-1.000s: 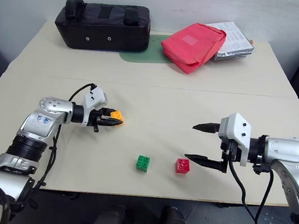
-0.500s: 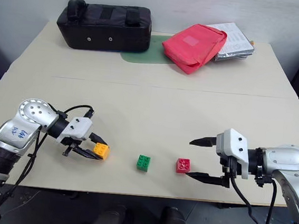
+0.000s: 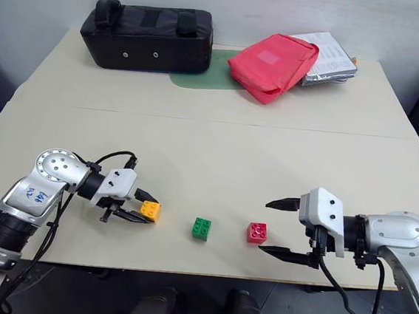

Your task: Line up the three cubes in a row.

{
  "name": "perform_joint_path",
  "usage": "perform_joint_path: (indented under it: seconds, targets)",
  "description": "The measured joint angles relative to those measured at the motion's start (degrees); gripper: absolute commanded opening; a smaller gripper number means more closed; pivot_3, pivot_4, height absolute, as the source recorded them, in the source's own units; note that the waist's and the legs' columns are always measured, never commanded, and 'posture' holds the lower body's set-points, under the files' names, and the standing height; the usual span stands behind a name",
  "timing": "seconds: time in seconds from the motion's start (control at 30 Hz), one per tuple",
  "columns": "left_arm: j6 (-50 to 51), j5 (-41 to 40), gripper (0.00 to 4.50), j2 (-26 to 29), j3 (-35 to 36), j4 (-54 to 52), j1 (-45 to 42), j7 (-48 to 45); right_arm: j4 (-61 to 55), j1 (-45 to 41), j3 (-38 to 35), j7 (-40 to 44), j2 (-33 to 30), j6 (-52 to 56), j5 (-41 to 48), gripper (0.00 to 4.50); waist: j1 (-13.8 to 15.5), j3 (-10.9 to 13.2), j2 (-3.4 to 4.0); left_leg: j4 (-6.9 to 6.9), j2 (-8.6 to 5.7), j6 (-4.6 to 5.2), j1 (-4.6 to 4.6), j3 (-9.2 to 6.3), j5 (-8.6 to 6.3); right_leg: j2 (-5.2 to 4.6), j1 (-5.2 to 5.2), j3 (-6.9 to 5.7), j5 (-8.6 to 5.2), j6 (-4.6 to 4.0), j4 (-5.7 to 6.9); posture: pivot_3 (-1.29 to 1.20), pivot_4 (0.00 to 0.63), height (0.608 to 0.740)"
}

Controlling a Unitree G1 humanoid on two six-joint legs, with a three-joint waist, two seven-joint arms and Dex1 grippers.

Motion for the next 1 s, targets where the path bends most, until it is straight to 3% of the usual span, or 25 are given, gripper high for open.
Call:
perform_joint_path:
  seconds: [0.03, 0.37, 0.47, 0.83, 1.0]
  targets:
    - [0.2, 0.0, 1.50, 0.0, 0.1, -0.2, 0.1, 0.0, 0.0, -0.2, 0.0, 0.0, 0.0, -0.1, 0.0, 4.50, 0.0, 0.0, 0.00, 0.00, 0.00, 0.00, 0.01, 0.00, 0.00, 0.00, 0.00, 0.00, 0.00, 0.00, 0.00, 0.00, 0.150, 0.740]
    - [2.7, -2.0, 4.48, 1.0, 0.5, -2.1, 2.3, -1.1, 0.6, 0.4, 0.4, 1.6, 0.0, -2.2, -1.2, 4.50, -0.1, 0.0, 0.00, 0.00, 0.00, 0.00, -0.01, 0.00, 0.00, 0.01, -0.01, 0.00, 0.00, 0.00, 0.01, 0.00, 0.150, 0.740]
    - [3.9, -3.9, 4.48, 3.9, 2.6, -3.8, 4.1, -2.0, 2.0, 2.4, -2.3, 3.5, -1.2, -2.1, -0.4, 4.50, -0.1, 0.0, 0.00, -0.01, 0.02, 0.00, -0.01, -0.01, 0.00, 0.01, -0.02, -0.01, 0.00, 0.00, 0.01, 0.00, 0.150, 0.740]
    - [14.8, -15.2, 4.48, 20.8, 20.9, -8.4, 13.4, -6.4, 14.0, 14.0, -25.0, 18.3, -7.0, -1.5, 3.4, 4.50, -0.2, 0.0, 0.01, -0.11, 0.03, 0.00, 0.05, -0.08, -0.02, -0.01, 0.05, -0.03, -0.03, -0.04, -0.20, 0.00, 0.150, 0.740]
    - [16.1, -17.9, 4.48, 23.8, 24.4, -8.4, 15.0, -6.4, 17.3, 14.7, -25.1, 20.2, -8.0, -4.1, 2.7, 4.50, -0.3, 0.0, 0.02, -0.11, 0.03, -0.04, 0.12, -0.05, -0.04, -0.05, 0.05, 0.02, -0.03, -0.06, -0.13, 0.00, 0.150, 0.740]
